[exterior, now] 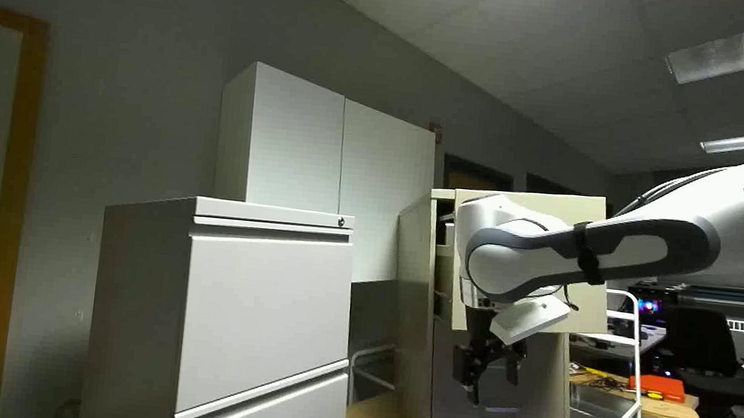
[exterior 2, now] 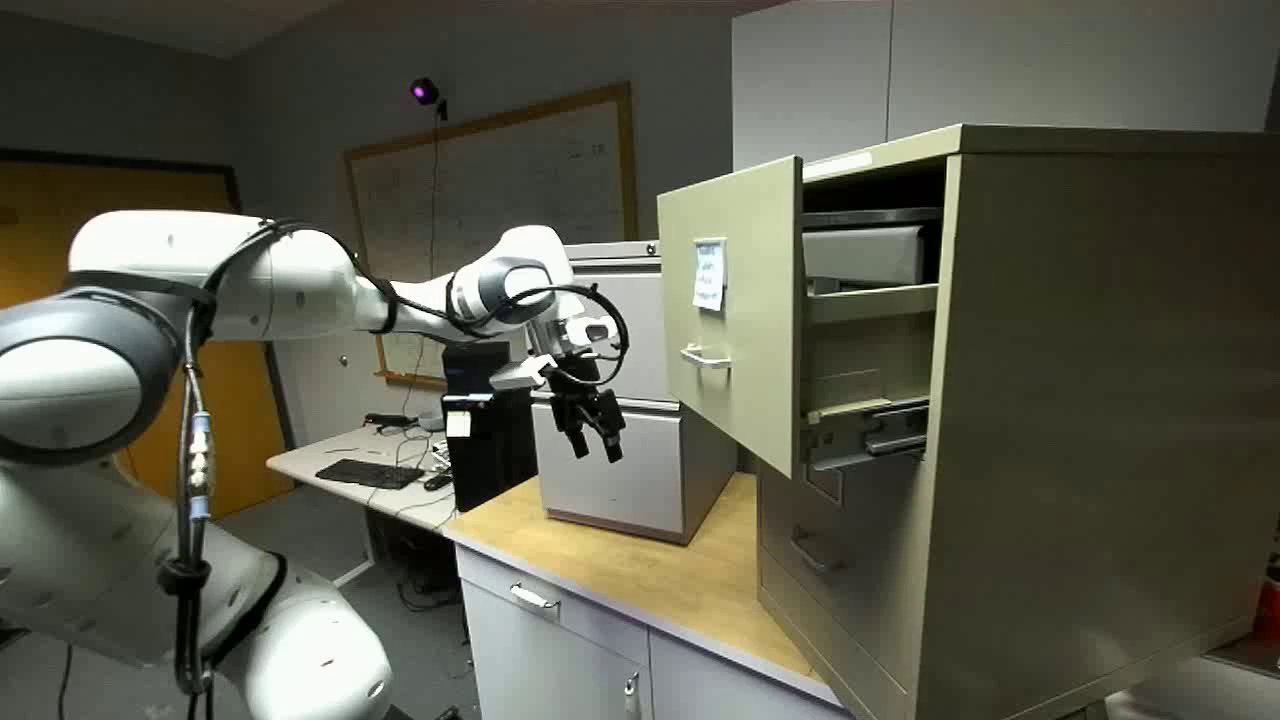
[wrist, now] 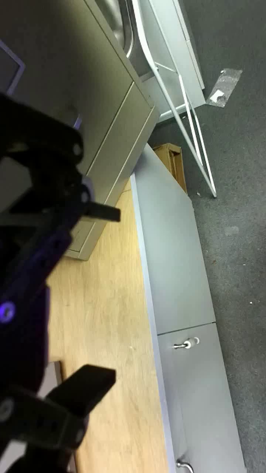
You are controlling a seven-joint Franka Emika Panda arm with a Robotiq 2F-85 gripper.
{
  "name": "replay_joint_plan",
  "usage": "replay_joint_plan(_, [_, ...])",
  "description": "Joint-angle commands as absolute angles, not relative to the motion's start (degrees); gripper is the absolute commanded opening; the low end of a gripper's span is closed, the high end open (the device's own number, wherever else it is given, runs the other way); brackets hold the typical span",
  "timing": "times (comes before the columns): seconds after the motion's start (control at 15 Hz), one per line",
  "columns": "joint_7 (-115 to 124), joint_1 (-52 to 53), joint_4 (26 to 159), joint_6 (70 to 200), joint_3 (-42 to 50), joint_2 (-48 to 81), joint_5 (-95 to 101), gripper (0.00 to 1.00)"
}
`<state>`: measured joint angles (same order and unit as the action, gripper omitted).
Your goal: Close the top drawer
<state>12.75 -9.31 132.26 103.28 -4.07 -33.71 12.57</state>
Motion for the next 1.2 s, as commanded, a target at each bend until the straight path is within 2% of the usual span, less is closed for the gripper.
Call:
replay_joint_plan(0.0, [13.26,-8.04,132.09,103.12,-3.10,-33.63,13.15,1.00])
replay_joint_plan(0.67, [15.10,-8.09,131.62,106.30,-3.80,-34.27,13.80,1.00])
replay_joint_plan(0.73, [15.76,-8.12,131.47,107.61,-4.07,-34.60,13.95,0.82])
replay_joint_plan(1.13, [17.93,-8.73,129.88,113.53,-4.70,-37.14,15.18,0.34])
